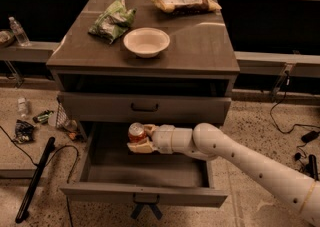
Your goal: Place coke can into middle drawer
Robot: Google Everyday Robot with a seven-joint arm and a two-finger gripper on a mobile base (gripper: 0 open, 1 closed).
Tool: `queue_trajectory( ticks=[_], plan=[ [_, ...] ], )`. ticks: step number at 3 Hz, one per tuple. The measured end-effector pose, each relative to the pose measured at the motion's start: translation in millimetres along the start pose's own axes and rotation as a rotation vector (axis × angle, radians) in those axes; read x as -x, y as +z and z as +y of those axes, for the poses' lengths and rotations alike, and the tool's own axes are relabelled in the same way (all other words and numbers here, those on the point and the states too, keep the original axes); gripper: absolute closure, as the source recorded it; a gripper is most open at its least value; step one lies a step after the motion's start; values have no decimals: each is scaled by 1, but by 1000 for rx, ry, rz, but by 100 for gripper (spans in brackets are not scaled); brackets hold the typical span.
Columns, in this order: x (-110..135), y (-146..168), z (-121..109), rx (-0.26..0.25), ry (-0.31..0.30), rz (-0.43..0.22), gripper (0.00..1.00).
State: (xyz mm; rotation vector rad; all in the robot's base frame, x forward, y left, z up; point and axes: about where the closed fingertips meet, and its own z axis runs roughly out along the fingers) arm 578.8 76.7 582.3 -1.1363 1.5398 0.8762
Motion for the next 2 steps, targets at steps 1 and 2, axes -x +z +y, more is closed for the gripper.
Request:
queue_trajectory(
  ticks=[1, 2],
  plan=[
    [-57, 18, 23, 71, -32, 47, 98],
    [-92, 32, 26, 23, -32, 74, 75]
  ],
)
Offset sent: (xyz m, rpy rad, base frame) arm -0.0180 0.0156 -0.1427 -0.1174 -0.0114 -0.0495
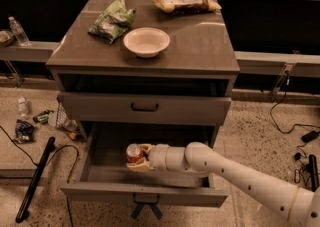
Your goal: Place coke can into middle drawer
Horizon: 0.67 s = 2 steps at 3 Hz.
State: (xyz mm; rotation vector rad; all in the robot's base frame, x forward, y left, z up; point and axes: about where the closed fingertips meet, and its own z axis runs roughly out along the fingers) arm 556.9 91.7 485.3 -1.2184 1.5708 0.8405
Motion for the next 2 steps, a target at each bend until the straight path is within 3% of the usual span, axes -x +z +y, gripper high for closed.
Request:
queue_trajectory(
  ticks=[1, 2],
  plan=[
    [-34, 19, -12, -70, 14, 26, 52],
    [-53, 31, -22, -99, 34, 44, 29]
  ],
)
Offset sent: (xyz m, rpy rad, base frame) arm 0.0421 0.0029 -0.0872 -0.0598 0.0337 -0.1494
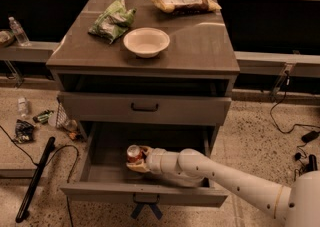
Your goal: Place coke can into middle drawer
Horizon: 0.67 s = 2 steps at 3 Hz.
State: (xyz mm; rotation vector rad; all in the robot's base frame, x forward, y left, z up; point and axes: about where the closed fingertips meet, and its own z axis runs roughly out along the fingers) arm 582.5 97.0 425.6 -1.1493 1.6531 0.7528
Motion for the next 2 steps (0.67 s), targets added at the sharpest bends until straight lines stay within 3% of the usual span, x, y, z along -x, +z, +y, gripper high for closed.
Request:
queue_trajectory(
  ticks=[1, 2],
  plan=[
    [-10, 3, -5, -19, 19, 14, 5],
    [-6, -7, -9, -23, 25, 16, 0]
  ],
)
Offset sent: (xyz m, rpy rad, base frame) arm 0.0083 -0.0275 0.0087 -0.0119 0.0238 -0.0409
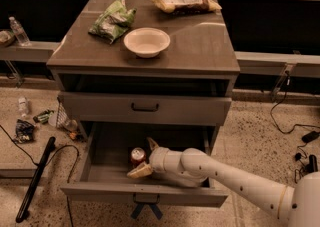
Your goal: Place coke can into middle drawer
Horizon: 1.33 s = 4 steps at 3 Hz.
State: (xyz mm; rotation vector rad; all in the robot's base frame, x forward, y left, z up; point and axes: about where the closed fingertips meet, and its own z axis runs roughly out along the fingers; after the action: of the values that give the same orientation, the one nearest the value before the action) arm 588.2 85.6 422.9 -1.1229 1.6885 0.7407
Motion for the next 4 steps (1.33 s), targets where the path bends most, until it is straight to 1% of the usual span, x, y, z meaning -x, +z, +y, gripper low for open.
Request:
queue_trajectory(
  ticks=[1, 2, 3, 4],
  plan=[
    [22, -28, -9, -33, -26, -3, 0],
    [48, -67, -16, -90, -22, -6, 10],
    [77, -168, 1, -222, 67, 31, 41],
    [94, -253, 33, -332, 123, 76, 69]
  ],
)
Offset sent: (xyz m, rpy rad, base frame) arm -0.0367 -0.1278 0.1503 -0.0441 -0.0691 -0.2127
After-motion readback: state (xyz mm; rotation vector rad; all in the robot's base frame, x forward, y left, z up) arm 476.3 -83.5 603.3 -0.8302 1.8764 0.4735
